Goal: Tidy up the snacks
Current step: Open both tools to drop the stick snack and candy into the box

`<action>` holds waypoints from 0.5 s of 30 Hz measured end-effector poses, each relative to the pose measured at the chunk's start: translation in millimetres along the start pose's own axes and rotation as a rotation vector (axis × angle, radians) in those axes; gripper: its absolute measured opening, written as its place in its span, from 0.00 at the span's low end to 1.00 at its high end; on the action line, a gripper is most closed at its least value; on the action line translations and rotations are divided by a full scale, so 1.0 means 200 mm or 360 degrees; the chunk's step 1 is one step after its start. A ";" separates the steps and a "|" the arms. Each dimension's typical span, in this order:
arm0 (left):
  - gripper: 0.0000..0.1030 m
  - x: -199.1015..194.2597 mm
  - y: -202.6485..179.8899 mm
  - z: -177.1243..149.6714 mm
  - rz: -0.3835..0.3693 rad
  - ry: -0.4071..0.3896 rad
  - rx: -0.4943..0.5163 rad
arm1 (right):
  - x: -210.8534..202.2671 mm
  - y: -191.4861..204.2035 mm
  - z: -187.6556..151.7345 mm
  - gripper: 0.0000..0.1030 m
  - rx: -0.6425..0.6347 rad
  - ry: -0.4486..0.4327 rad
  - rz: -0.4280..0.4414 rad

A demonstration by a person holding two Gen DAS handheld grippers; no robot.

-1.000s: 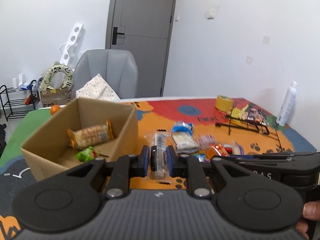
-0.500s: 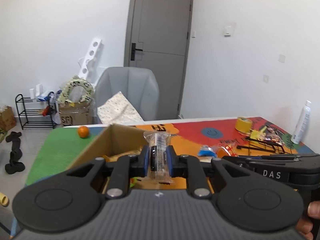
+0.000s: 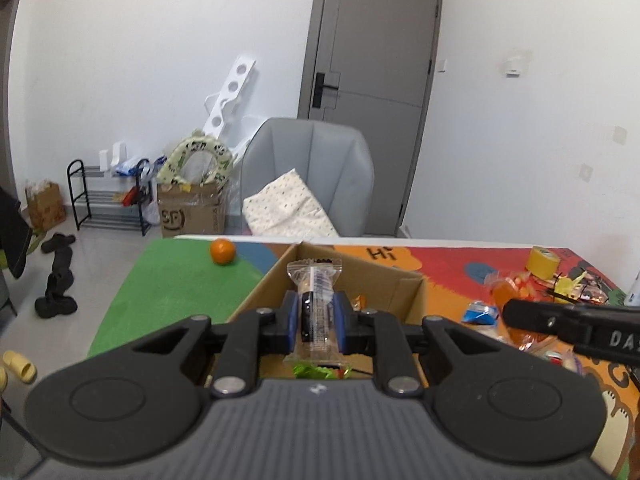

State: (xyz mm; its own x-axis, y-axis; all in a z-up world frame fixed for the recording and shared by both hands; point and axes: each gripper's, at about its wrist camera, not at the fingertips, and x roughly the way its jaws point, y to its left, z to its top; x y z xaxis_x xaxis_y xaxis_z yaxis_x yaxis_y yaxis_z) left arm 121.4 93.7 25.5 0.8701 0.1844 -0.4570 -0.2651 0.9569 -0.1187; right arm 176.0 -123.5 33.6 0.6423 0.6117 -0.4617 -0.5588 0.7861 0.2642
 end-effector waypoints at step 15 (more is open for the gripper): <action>0.72 -0.04 0.11 -0.02 0.0035 -0.0031 -0.0050 | 0.15 0.09 0.06 0.25 0.0078 0.0006 0.0135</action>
State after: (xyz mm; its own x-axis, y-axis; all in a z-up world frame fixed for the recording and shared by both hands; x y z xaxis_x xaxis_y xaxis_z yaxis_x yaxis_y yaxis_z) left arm 107.6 111.8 23.1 0.8718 0.2099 -0.4426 -0.2969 0.9450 -0.1368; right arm 191.3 -89.3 34.9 0.5918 0.6759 -0.4392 -0.5846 0.7350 0.3435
